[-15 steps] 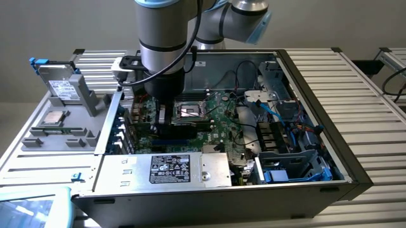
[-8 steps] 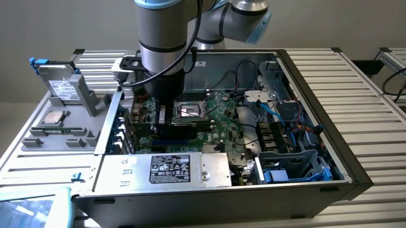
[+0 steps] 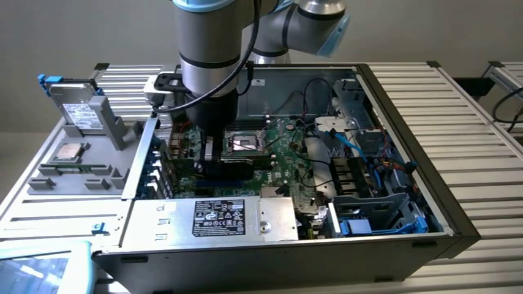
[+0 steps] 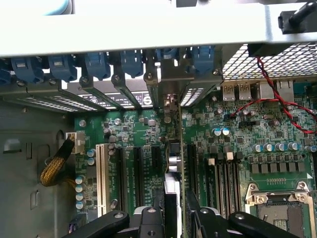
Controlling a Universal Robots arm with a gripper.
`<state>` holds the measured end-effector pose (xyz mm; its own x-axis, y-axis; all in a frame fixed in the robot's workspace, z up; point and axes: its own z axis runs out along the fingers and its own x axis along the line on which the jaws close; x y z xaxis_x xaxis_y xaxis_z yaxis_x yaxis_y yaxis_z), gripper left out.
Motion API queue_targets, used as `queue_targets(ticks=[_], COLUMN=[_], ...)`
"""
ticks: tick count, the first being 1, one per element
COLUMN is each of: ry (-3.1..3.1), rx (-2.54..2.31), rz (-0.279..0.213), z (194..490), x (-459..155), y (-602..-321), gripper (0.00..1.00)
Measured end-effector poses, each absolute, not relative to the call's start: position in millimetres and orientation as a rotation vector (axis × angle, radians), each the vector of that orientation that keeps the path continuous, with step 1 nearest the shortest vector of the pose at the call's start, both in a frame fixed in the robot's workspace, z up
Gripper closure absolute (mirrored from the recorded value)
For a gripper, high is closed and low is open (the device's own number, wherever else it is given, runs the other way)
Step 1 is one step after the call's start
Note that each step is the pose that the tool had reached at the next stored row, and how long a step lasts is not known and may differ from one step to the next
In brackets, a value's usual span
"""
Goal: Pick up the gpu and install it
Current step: 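Insert the gpu into the slot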
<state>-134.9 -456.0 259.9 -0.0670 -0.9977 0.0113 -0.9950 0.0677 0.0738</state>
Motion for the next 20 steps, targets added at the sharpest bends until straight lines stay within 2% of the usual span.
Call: queue_targets(ticks=[20], ry=[-2.239], rx=[2.093], rz=[-0.096], z=[262.6], x=[-131.5], y=[-456.8], gripper=[0.72])
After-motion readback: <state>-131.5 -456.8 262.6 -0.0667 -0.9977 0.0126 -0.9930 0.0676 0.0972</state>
